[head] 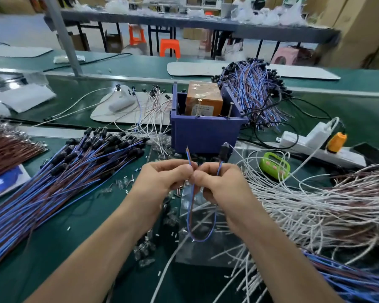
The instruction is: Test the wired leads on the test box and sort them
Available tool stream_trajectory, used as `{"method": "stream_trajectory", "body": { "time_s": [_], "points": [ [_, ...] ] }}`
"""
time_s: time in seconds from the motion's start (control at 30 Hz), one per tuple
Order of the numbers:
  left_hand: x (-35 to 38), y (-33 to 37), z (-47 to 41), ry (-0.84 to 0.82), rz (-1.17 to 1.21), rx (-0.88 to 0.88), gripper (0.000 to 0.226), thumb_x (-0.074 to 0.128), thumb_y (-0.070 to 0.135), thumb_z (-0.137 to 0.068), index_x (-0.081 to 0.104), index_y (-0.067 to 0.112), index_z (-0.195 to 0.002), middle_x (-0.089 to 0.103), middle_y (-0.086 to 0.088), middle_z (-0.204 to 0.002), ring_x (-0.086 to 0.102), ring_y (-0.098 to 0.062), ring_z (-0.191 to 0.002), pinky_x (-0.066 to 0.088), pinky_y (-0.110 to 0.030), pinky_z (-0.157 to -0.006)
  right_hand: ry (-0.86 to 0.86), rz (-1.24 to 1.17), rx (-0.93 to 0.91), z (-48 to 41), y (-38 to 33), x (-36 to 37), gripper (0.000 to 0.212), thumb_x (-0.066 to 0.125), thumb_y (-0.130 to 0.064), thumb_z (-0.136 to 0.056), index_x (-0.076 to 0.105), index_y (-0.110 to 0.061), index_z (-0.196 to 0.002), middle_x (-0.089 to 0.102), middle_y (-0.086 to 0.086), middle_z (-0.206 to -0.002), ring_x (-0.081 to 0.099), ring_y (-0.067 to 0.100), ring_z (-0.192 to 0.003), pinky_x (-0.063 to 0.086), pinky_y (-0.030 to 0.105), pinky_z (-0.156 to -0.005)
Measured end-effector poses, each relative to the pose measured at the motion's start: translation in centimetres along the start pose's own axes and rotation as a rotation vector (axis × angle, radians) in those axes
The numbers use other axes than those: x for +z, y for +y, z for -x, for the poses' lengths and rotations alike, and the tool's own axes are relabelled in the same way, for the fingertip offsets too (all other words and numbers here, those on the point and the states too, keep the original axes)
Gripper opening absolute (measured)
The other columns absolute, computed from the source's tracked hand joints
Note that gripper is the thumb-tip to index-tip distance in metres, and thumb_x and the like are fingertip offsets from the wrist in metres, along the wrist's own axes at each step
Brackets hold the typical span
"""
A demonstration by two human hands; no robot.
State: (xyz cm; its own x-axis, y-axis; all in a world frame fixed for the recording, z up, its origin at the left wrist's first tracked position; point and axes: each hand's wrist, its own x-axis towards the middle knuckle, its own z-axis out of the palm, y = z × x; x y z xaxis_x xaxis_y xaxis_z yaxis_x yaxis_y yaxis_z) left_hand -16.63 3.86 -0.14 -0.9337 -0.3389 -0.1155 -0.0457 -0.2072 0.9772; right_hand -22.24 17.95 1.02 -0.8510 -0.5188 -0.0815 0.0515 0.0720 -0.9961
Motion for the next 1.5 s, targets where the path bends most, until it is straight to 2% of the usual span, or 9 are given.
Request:
{"method": "stream_trajectory", "body": {
  "time_s": [0.2, 0.37, 0.57, 0.83, 0.9, 1.0, 1.2, 1.33, 1.5],
  "points": [
    [0.0, -0.2, 0.2, 0.077, -0.027, 0.015, 0.025, 0.075, 0.003, -0.084, 0.084, 0.022, -0.071, 0.079, -0.003, -0.077, 0.071, -0.007, -0.068, 0.055, -0.015, -0.065, 0.010, 0.006, 0.016, -0.2, 0.5, 0.4, 0.024, 0.072, -0.005, -0.087, 0.073, -0.013, -0.064, 0.062, 0.003, -0.057, 0.037, 0.007, -0.044, 0.030, 0.016, -0.043],
    [0.7, -0.3, 0.2, 0.210, -0.076, 0.052, 0.017, 0.079, 0.009, -0.084, 0.084, 0.022, -0.075, 0.080, -0.009, -0.081, 0.075, -0.020, -0.076, 0.061, -0.032, -0.082, 0.077, 0.001, -0.016, -0.3, 0.6, 0.0, 0.027, 0.071, -0.006, -0.088, 0.073, -0.015, -0.063, 0.064, 0.004, -0.059, 0.046, 0.014, -0.050, 0.038, 0.022, -0.051],
    [0.3, -0.3, 0.0, 0.315, -0.073, 0.064, 0.014, 0.065, 0.016, -0.100, 0.072, 0.016, -0.087, 0.075, -0.011, -0.069, 0.059, -0.018, -0.044, 0.047, -0.021, -0.042, 0.128, -0.122, 0.043, -1.0, 1.1, -0.4, 0.035, 0.067, -0.007, -0.094, 0.074, -0.020, -0.063, 0.069, 0.005, -0.063, 0.043, 0.006, -0.039, 0.036, 0.016, -0.041],
    [-0.5, -0.8, 0.1, 0.329, -0.417, 0.215, 0.024, 0.064, 0.026, -0.093, 0.078, 0.046, -0.090, 0.059, 0.009, -0.054, 0.035, -0.010, -0.041, 0.030, -0.023, -0.044, 0.204, -0.290, 0.018, -1.4, 1.2, -0.4, 0.022, 0.058, -0.006, -0.100, 0.066, -0.008, -0.080, 0.073, 0.014, -0.068, 0.043, 0.014, -0.037, 0.034, 0.021, -0.035],
    [-0.5, -0.6, 0.2, 0.304, -0.444, 0.242, 0.036, 0.064, 0.016, -0.098, 0.077, 0.050, -0.098, 0.072, 0.011, -0.066, 0.043, -0.010, -0.045, 0.037, -0.030, -0.040, 0.238, -0.339, 0.001, -1.5, 0.9, -0.7, 0.022, 0.058, -0.004, -0.100, 0.065, -0.007, -0.079, 0.071, 0.012, -0.063, 0.040, 0.013, -0.035, 0.033, 0.020, -0.035],
    [-0.3, -0.2, 0.3, 0.316, -0.550, 0.278, 0.032, 0.066, 0.014, -0.097, 0.070, 0.043, -0.110, 0.077, 0.014, -0.075, 0.066, -0.007, -0.057, 0.058, -0.030, -0.056, 0.279, -0.412, 0.000, -1.5, 0.5, -1.2, 0.025, 0.058, -0.003, -0.099, 0.065, -0.008, -0.076, 0.068, 0.011, -0.060, 0.037, 0.010, -0.033, 0.031, 0.019, -0.035],
    [0.7, 1.7, -0.7, 0.399, -0.628, 0.342, 0.022, 0.077, 0.028, -0.089, 0.071, 0.050, -0.088, 0.073, 0.021, -0.066, 0.070, -0.003, -0.060, 0.055, -0.027, -0.059, 0.368, -0.524, 0.033, -1.7, -0.2, -1.5, 0.028, 0.064, -0.009, -0.098, 0.069, -0.013, -0.071, 0.066, 0.010, -0.060, 0.045, 0.009, -0.038, 0.032, 0.018, -0.036],
    [1.9, 3.7, -3.2, 0.559, -0.603, 0.395, 0.021, 0.078, 0.027, -0.085, 0.073, 0.033, -0.066, 0.068, 0.020, -0.054, 0.063, 0.001, -0.046, 0.048, -0.015, -0.046, 0.422, -0.598, 0.017, -2.9, -1.5, -2.0, 0.022, 0.061, -0.010, -0.099, 0.067, -0.008, -0.078, 0.066, 0.008, -0.059, 0.037, 0.010, -0.035, 0.029, 0.020, -0.034],
    [2.7, 4.8, -6.1, 0.702, -0.556, 0.366, 0.023, 0.075, 0.026, -0.085, 0.069, 0.028, -0.063, 0.064, 0.021, -0.050, 0.060, -0.002, -0.041, 0.040, -0.012, -0.039, 0.472, -0.631, 0.036, -5.1, -2.3, -2.2, 0.024, 0.059, -0.009, -0.101, 0.065, -0.008, -0.079, 0.067, 0.009, -0.059, 0.034, 0.011, -0.035, 0.029, 0.019, -0.035]
  ]
}}
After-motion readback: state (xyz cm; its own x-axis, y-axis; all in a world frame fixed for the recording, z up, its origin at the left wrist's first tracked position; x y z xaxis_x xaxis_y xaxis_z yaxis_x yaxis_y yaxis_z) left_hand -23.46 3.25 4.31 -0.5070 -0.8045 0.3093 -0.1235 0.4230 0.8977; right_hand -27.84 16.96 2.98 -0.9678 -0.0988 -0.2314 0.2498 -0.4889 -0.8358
